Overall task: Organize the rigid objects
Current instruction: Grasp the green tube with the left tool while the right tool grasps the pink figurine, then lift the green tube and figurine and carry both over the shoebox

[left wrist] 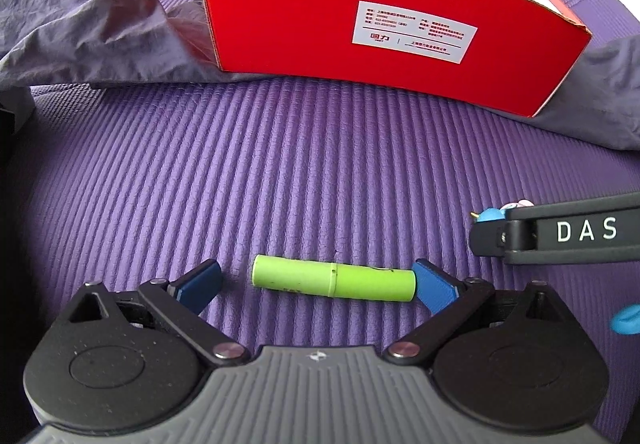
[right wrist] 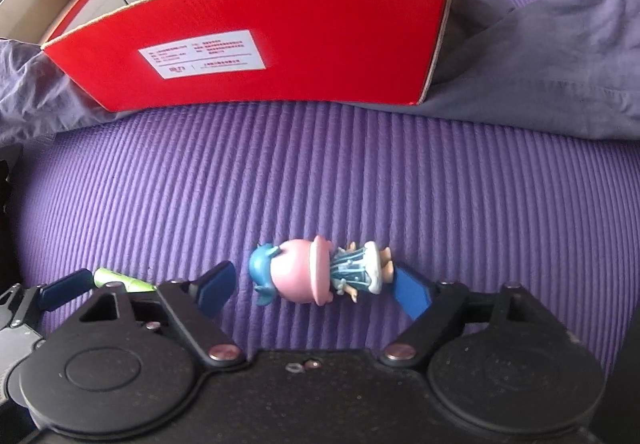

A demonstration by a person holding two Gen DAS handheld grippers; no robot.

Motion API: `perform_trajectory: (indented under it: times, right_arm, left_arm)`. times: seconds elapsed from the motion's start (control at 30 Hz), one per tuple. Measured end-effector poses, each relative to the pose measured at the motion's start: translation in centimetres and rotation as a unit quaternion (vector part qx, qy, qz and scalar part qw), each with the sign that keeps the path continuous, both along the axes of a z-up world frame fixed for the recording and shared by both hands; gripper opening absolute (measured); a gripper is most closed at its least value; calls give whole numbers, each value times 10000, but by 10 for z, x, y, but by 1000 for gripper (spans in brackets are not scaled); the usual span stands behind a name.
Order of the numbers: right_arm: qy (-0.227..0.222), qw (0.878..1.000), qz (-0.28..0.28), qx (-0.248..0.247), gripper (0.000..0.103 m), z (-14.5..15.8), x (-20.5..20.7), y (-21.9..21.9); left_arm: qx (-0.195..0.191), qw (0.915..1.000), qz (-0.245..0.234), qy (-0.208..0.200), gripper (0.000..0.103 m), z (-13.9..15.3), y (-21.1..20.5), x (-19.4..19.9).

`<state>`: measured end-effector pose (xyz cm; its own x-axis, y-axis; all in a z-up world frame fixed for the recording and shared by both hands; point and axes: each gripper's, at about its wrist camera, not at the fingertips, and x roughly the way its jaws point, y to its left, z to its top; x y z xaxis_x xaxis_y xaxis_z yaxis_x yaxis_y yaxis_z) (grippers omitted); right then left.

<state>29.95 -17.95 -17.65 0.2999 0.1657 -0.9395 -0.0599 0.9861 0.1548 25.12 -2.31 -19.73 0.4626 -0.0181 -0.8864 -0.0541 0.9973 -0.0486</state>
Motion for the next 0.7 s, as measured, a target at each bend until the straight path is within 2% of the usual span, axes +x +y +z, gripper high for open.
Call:
perform_trajectory:
  times: [0.1,0.23,0.53,0.7]
  right_arm:
    - [12,10000,-35,33,79,0,-1,-1]
    - [6,10000,-89,34,75,0,-2,-3]
    - [-14,9999,-113,56,74,1,-7,-5]
    - [-105,9997,-142,171,70,15,-14,-11]
  left_arm:
    - [45,10000,30,-21,95,2,-1,-2]
    - [59,9999,-61,-64,82,4,-2,-5]
    - [138,9997,-132,-129,82,11,-6,-11]
    - [-189,9998,38,-32,82,24,-1,-15]
